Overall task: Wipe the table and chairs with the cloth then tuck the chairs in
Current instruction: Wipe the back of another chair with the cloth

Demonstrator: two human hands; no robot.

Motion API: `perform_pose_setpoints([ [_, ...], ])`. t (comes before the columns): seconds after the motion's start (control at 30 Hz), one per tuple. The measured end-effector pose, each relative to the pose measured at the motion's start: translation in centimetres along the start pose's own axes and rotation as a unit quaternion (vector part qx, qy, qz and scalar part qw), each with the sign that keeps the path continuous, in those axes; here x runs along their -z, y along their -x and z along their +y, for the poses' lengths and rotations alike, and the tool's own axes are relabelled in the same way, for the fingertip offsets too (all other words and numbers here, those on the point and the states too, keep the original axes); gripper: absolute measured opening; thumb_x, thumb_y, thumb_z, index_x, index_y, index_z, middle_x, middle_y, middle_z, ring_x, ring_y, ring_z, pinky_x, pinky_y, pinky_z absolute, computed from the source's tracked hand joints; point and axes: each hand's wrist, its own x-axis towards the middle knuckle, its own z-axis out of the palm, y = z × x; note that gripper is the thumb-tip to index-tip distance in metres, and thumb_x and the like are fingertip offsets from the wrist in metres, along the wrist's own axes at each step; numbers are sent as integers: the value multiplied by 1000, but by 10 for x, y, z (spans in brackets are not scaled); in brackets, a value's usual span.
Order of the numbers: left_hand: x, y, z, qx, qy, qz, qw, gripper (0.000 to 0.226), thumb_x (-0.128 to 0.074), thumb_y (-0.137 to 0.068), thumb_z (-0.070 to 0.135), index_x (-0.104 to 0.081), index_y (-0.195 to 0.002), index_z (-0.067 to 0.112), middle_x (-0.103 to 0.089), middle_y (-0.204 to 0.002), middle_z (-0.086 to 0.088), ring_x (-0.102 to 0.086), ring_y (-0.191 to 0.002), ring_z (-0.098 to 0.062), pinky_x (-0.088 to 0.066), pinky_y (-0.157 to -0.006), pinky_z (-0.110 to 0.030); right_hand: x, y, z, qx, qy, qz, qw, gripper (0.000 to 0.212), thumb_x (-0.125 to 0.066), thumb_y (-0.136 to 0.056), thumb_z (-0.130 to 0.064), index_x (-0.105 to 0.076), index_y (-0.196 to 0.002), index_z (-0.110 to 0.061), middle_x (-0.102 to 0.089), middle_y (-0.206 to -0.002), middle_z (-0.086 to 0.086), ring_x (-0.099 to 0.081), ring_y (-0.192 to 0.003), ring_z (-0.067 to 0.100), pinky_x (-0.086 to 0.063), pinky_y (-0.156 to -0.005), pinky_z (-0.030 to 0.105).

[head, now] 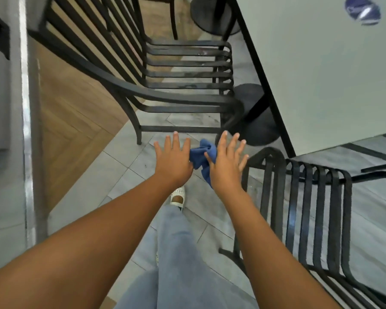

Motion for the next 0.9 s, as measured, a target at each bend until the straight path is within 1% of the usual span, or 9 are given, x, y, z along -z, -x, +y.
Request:
perform_pose_setpoints([
  [0.17,39,-63,-19,-4,38,18,999,59,-40,-98,38,-14,-149,21,-6,-157,-12,-6,-144,-30,-5,-114,-51,19,-59,-38,10,17,-7,1000,75,-42,-100,-29,14,-149,-17,21,-155,15,22,-141,34,8,-115,54],
  [0.27,62,-97,-28,-17,68,33,997,55,-42,-97,36,-23,-146,19,-15,-156,-10,-16,-142,-27,-15,-115,-45,30,-92,-62,25,40,-13,999,75,-41,-100,-30,14,-149,-18,19,-156,15,21,-141,35,9,-114,53],
  [0.43,95,-154,-51,-32,110,75,991,46,-45,-94,32,-38,-137,17,-33,-145,-8,-32,-132,-24,-27,-104,-35,57,-144,-107,17,60,-7,998,67,-33,-101,-40,7,-151,-20,8,-159,8,16,-144,31,8,-113,53],
  [0.53,110,-186,-68,-31,102,88,990,41,-47,-92,33,-43,-130,17,-43,-132,-5,-42,-120,-23,-34,-94,-33,78,-170,-135,8,-1,0,1000,61,-33,-100,-39,-5,-151,-22,-10,-158,6,1,-146,27,1,-115,53],
  [0.6,118,-208,-80,-33,93,90,991,39,-48,-91,33,-45,-127,18,-46,-128,-4,-45,-116,-23,-36,-91,-33,90,-188,-150,7,-90,-4,996,58,-40,-100,-32,-12,-150,-23,-31,-151,8,-26,-140,27,-18,-114,52],
  [0.67,125,-230,-91,-33,95,88,991,36,-50,-90,32,-46,-124,19,-48,-124,-4,-47,-112,-22,-38,-90,-34,101,-203,-163,1,-190,-25,981,53,-41,-100,-29,-20,-148,-25,-52,-132,9,-50,-120,28,-41,-99,43],
  [0.73,129,-253,-102,-40,87,89,991,35,-49,-90,30,-47,-123,18,-49,-123,-4,-47,-112,-23,-39,-91,-35,104,-225,-172,1,-240,-26,970,46,-41,-100,-32,-30,-145,-26,-58,-121,9,-56,-111,27,-47,-90,38],
  [0.83,130,-286,-113,-38,90,74,992,38,-48,-92,27,-43,-128,17,-47,-128,-6,-44,-118,-24,-37,-97,-36,96,-264,-180,-30,-265,-44,963,45,-40,-100,-35,-33,-144,-25,-57,-124,11,-55,-111,23,-46,-91,34],
  [0.9,129,-306,-117,-30,88,63,994,40,-48,-93,26,-42,-131,17,-45,-132,-7,-42,-122,-24,-35,-98,-36,89,-285,-183,-34,-278,-61,958,44,-39,-101,-32,-33,-144,-25,-56,-124,10,-53,-105,17,-43,-84,24],
])
